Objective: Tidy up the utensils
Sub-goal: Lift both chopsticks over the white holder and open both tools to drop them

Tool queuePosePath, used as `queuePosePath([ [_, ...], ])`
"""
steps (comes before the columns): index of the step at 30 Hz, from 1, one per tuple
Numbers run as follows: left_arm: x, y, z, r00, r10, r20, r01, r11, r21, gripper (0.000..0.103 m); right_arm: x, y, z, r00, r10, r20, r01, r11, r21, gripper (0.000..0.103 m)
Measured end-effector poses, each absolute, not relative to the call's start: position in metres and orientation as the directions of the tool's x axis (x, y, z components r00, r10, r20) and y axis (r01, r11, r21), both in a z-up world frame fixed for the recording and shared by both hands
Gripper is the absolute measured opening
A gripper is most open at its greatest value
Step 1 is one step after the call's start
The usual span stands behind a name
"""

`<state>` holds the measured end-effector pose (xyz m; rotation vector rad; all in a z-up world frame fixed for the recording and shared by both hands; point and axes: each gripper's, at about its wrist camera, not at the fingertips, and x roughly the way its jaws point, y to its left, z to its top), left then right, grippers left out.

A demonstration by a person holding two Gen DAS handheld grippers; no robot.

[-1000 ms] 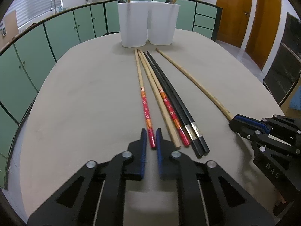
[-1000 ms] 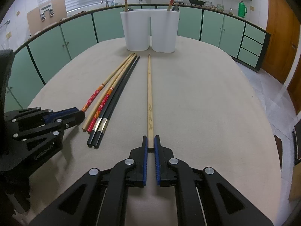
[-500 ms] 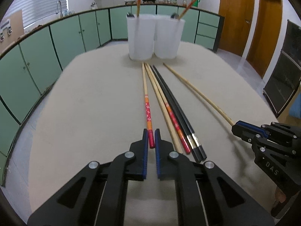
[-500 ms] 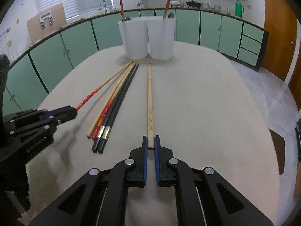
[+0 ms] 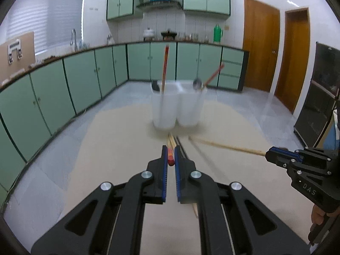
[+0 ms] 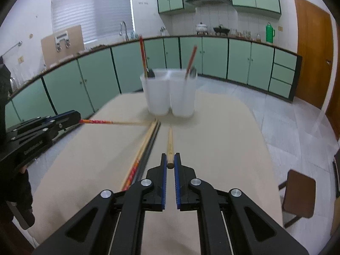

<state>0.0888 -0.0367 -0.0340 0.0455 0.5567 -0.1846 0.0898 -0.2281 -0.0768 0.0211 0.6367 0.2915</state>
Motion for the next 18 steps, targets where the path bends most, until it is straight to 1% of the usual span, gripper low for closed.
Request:
queuePosePath([
  [8, 0.098, -0.042, 0.008, 0.877, -0.183, -0.445, 0.210, 0.978, 0.013, 0.005, 0.106, -0.230, -0.023, 0.796, 0.328, -0.509, -0.316, 0.942, 0.113, 0.007],
  [18, 0.111, -0.056, 0.047, 0.885, -0.254, -0.389, 0.279, 0.960, 0.007, 0.005, 0.133, -0.228, 0.031, 0.791, 0.379, -0.480, -0.394, 0.916, 0.075, 0.007],
])
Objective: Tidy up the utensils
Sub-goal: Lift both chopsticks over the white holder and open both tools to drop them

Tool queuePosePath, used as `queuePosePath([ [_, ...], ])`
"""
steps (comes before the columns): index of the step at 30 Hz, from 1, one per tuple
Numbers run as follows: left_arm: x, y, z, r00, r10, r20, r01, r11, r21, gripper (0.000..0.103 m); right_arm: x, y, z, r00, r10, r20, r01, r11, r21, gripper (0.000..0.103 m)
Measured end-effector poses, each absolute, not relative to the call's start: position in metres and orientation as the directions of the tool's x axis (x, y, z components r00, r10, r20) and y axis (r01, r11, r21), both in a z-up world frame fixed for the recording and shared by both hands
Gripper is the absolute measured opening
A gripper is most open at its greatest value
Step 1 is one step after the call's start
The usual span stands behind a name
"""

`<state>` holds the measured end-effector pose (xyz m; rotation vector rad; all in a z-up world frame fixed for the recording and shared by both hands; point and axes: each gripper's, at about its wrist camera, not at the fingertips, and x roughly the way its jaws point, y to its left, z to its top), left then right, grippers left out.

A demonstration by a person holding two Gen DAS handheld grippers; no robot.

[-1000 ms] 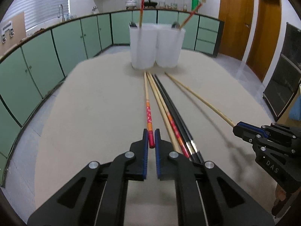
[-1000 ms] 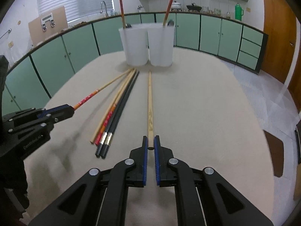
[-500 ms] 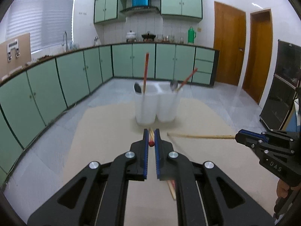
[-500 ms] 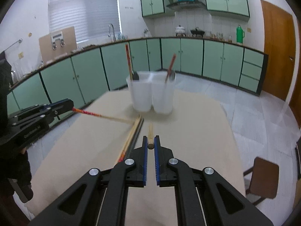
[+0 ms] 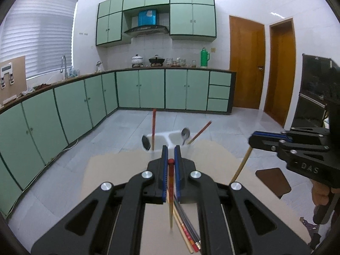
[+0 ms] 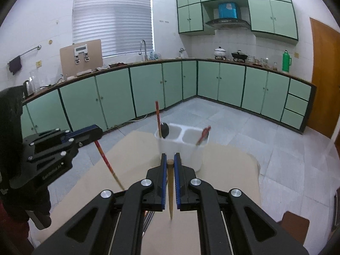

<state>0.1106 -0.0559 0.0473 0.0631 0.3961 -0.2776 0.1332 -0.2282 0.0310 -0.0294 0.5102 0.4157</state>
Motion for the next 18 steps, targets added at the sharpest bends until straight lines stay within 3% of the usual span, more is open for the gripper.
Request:
queuePosePath([
  [18, 0.183, -0.097, 0.149, 0.954, -0.269, -0.134, 0.276, 0.961, 0.034, 0.005, 0.209, -0.236, 0.144, 0.893, 0.353, -0.279, -0.359, 0.933, 0.031, 0.006],
])
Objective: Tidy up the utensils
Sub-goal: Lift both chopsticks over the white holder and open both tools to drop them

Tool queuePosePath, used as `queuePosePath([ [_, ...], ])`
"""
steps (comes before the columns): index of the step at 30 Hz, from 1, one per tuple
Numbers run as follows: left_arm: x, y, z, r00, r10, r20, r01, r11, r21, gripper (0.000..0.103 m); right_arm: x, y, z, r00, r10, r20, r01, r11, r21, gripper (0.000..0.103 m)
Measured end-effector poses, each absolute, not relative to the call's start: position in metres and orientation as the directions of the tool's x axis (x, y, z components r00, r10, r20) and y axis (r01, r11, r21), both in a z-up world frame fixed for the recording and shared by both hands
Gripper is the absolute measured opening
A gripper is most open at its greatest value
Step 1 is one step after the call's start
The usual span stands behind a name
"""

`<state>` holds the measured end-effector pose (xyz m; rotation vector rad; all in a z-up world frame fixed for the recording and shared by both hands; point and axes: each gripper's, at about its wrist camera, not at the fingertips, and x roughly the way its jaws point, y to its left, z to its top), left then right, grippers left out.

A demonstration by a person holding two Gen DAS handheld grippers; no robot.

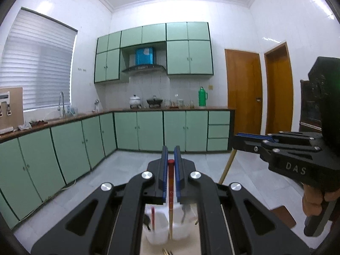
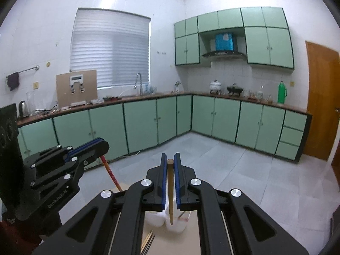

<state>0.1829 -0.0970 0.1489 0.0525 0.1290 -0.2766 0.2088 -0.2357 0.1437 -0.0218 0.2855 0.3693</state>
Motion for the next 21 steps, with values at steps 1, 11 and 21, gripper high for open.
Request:
queuePosePath([
  [1, 0.189, -0.098, 0.151, 0.956, -0.264, -0.127, 0.271, 0.962, 0.034, 0.005, 0.213, -0.235, 0.145, 0.895, 0.352, -0.274, -0.357, 0.934, 0.033, 0.006],
  [11, 0.254, -0.106, 0.132, 0.964, -0.226, -0.137, 0.233, 0.972, 0.038, 0.005, 0.283, -0.230, 0.117, 0.900, 0.315, -0.300, -0.313, 0.948, 0.055, 0.006],
  [21, 0.299, -0.096, 0.086, 0.940, -0.207, -0.271, 0.226, 0.973, 0.041, 0.005, 0.320, -0.222, 0.064, 0.857, 0.305, -0.416, -0.304, 0.950, 0.070, 0.007],
])
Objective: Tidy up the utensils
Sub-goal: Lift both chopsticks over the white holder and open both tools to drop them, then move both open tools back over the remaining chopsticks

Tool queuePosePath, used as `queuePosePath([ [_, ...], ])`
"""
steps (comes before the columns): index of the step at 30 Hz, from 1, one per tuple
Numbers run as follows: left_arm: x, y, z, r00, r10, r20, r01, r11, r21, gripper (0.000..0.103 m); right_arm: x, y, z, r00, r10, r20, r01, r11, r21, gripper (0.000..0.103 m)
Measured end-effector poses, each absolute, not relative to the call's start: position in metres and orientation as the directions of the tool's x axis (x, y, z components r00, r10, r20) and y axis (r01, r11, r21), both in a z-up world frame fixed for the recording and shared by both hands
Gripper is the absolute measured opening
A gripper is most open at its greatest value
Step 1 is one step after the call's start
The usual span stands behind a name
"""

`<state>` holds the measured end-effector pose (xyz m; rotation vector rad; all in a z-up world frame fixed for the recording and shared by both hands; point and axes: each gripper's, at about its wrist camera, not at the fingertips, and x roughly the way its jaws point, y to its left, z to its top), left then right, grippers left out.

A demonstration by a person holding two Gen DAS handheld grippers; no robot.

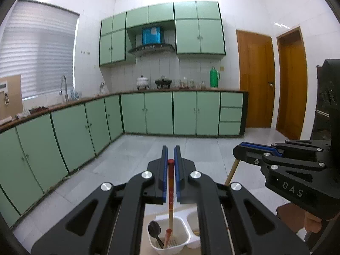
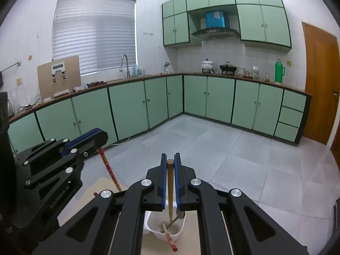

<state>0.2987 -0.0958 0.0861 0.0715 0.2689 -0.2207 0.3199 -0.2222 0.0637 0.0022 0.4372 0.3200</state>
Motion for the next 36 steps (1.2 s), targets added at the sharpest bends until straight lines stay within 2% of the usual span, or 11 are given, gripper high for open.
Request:
queuePosePath([
  [3, 0.304, -0.091, 0.079, 0.935, -0.197, -0.295, 0.218, 0.975, 0.039, 0.007, 0.323, -0.221, 0.056, 0.844, 0.308, -0.439, -0.308, 0.949, 0.071, 0.008],
  [8, 0.303, -0.080, 0.084, 0.939, -0.189, -0.287, 0.205, 0.979, 0.025, 0.020, 0.317, -0.226, 0.061, 0.855, 0.297, -0.426, -0.297, 0.952, 0.069, 0.025],
  [12, 0.289, -0.074, 0.091, 0.946, -0.182, -0.267, 0.196, 0.980, 0.029, 0.028, 0.306, -0.236, 0.071, 0.873, 0.280, -0.400, -0.275, 0.959, 0.071, 0.034],
  [14, 0.281, -0.071, 0.095, 0.950, -0.179, -0.255, 0.194, 0.981, 0.032, 0.034, 0.298, -0.243, 0.074, 0.880, 0.275, -0.386, -0.265, 0.961, 0.081, 0.046],
  [19, 0.244, -0.059, 0.094, 0.956, -0.170, -0.241, 0.183, 0.983, 0.030, 0.049, 0.269, -0.262, 0.073, 0.900, 0.259, -0.351, -0.235, 0.966, 0.110, 0.065],
  [28, 0.180, -0.040, 0.050, 0.937, -0.168, -0.307, 0.174, 0.985, -0.008, 0.061, 0.199, -0.271, 0.036, 0.904, 0.256, -0.344, -0.228, 0.966, 0.121, 0.078],
  [36, 0.141, -0.036, -0.013, 0.901, -0.134, -0.413, 0.157, 0.987, 0.021, 0.066, 0.152, -0.265, -0.021, 0.882, 0.239, -0.405, -0.196, 0.970, 0.145, 0.084],
])
